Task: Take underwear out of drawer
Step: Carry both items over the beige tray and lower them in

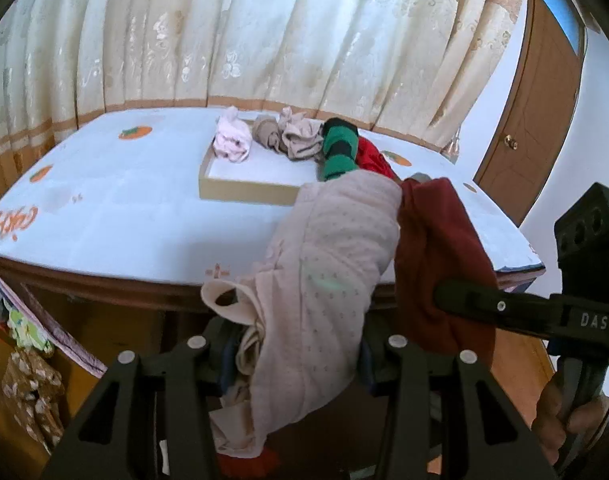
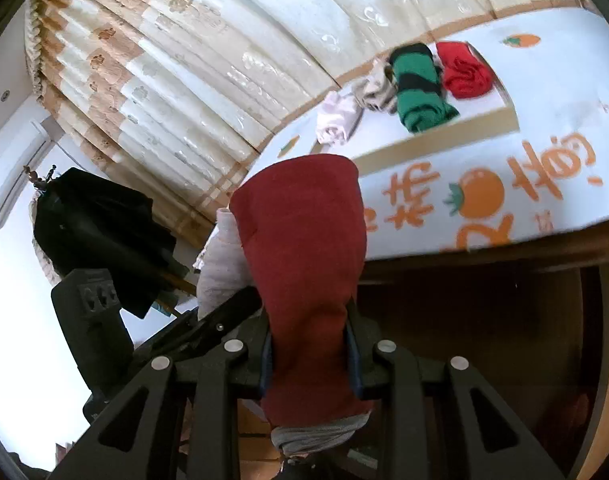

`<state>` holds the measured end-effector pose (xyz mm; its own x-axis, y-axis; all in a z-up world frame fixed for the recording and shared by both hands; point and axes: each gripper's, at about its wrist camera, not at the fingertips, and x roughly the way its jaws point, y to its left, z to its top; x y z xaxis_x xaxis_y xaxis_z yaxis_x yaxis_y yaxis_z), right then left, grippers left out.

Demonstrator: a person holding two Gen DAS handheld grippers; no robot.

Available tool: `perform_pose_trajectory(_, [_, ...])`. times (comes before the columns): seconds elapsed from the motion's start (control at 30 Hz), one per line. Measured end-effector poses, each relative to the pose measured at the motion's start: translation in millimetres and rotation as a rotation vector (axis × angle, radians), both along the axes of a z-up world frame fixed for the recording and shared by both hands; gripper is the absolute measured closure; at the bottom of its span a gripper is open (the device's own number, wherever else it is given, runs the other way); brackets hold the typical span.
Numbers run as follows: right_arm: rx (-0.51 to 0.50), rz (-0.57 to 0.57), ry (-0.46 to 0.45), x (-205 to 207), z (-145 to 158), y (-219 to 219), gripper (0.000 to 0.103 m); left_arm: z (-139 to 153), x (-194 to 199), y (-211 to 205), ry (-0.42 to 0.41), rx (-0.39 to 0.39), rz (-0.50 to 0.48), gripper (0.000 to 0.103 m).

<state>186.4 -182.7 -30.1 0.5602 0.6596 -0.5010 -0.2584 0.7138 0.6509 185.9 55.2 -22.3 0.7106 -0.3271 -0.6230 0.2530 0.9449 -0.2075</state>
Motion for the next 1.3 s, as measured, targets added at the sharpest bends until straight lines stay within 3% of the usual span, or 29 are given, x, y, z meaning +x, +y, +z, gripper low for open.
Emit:
perform_pose_trajectory(0.3, [-0.001,-0.014,-0.072,20.3,28.0,0.8,0.072,22.3,25.3,-14.1,-0.082,0.065,0.009,0.058])
perform_pose_trajectory(0.97, [-0.014,-0.091,-0.165,83.4,68.7,2.3,0.072,50.2,92.3,-35.1,-0.166,0.135,0.029,0.058])
perform_pose_trajectory(1.3, [-0.012,-0.134,-0.171,128.9,75.3,4.8,0.072,62.7,132.4,-40.3,-0.179,0.113,0.064,0.058])
